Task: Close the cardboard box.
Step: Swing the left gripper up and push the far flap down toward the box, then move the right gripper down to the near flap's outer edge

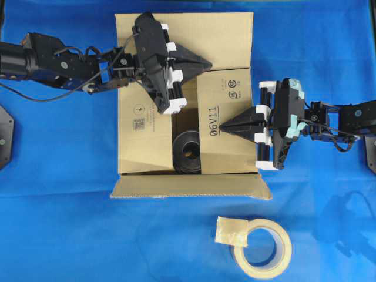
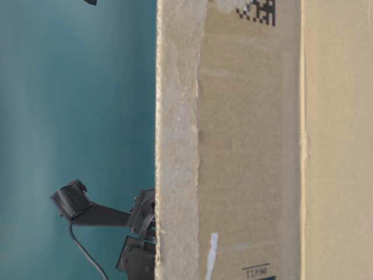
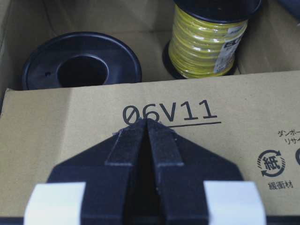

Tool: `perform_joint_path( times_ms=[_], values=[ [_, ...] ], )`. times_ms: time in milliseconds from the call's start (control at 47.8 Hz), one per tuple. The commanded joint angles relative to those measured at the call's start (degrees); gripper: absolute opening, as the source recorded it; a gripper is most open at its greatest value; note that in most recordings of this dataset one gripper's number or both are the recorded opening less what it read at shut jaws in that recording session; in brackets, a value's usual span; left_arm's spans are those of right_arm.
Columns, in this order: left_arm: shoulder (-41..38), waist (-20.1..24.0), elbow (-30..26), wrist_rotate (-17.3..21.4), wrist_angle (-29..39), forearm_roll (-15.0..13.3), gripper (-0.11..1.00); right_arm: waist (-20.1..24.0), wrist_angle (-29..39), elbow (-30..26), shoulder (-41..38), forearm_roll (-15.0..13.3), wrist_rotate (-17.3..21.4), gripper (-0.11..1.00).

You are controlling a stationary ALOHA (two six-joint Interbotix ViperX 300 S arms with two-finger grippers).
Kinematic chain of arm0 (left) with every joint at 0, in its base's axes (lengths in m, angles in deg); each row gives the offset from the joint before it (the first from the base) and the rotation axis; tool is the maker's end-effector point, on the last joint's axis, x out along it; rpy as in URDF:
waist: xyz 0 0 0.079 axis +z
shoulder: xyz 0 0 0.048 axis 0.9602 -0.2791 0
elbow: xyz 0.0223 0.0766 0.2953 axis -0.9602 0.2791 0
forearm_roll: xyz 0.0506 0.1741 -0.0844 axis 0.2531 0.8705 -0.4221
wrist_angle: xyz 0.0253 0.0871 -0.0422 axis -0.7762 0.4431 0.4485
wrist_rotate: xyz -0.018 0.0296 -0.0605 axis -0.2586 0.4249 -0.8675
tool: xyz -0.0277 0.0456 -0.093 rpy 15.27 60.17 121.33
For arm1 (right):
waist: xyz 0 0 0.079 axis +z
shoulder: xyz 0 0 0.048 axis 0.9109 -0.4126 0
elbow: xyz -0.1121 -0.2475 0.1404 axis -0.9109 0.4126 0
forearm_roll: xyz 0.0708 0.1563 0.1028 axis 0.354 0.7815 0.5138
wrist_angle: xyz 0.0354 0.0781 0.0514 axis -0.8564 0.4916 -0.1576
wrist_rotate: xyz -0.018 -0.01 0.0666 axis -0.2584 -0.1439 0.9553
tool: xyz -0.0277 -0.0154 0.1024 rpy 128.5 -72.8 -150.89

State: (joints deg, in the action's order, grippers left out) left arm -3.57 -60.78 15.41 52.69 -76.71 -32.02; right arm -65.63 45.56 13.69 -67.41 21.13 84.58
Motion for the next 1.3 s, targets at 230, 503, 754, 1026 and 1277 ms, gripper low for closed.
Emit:
perform_joint_path(
  times_ms=[230, 503, 754, 1026, 1277],
  values=[
    [-1.8, 0.3, -0.5, -0.1, -0.7, 0.1, 0.0, 0.1, -0.2, -0.7, 0.4, 0.2, 0.1, 0.0],
    [-2.4, 0.5, -0.7, -0.1, -0.7, 0.1, 0.0, 0.1, -0.1, -0.8, 0.4, 0.2, 0.1, 0.0],
    [-2.4, 0.5, -0.7, -0.2, -0.7, 0.1, 0.0, 0.4, 1.1, -1.2, 2.8, 0.2, 0.1, 0.0],
    [-2.4, 0.5, -0.6, -0.2, -0.7, 0.1, 0.0, 1.4, 8.9, -2.1, 11.9, 0.1, 0.1, 0.0],
    [-2.4, 0.5, -0.6, -0.2, -0.7, 0.1, 0.0, 7.3, 11.4, -1.5, 22.4, 0.0, 0.0, 0.0]
  ],
)
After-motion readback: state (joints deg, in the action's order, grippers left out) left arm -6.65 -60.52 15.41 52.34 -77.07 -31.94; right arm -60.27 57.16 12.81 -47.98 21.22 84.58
